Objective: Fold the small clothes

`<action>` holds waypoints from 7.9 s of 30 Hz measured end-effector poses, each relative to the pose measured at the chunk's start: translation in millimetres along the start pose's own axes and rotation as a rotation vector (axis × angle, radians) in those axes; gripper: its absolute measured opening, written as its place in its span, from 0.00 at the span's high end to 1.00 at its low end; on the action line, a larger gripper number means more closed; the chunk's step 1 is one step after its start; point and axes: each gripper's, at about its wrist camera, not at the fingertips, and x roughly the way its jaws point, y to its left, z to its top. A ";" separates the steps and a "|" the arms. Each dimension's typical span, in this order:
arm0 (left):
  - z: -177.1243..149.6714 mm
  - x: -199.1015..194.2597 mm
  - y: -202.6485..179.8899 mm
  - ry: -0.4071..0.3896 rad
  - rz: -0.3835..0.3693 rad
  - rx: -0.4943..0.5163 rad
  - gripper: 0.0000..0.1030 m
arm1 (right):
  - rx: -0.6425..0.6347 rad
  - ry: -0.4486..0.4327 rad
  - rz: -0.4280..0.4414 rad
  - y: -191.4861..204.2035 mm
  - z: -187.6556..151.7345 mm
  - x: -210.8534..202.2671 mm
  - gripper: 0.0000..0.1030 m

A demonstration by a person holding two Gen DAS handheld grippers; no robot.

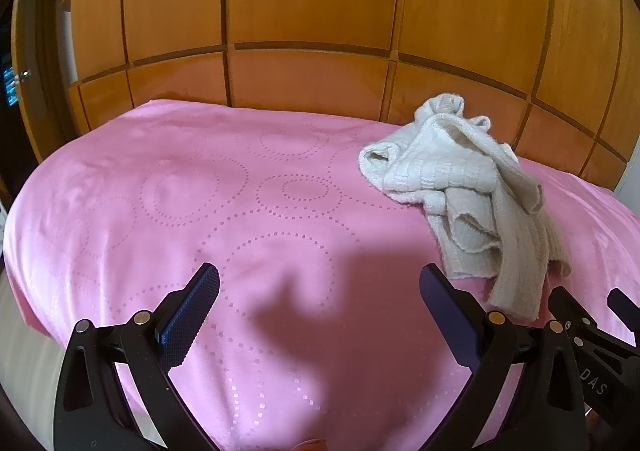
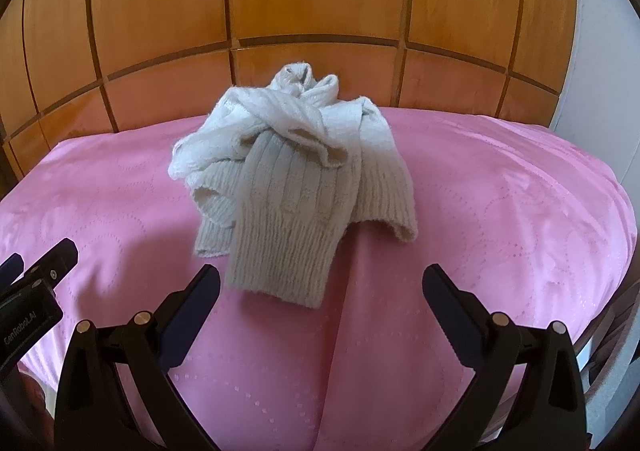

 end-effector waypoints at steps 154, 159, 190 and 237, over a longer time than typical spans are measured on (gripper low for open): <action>55.7 181.3 -22.6 0.497 -0.707 -0.467 0.94 | 0.248 0.411 0.454 -147.6 88.0 157.8 0.71; 84.6 135.3 1.5 0.391 -0.693 -0.381 0.96 | 0.127 0.320 0.450 -118.3 120.1 115.1 0.89; -41.9 38.7 148.3 0.441 -0.472 -0.310 0.42 | 0.256 0.420 0.380 -179.2 -24.1 39.9 0.60; 156.3 232.0 208.8 0.253 0.307 -0.062 0.36 | -0.188 0.199 0.415 25.5 0.8 103.3 0.02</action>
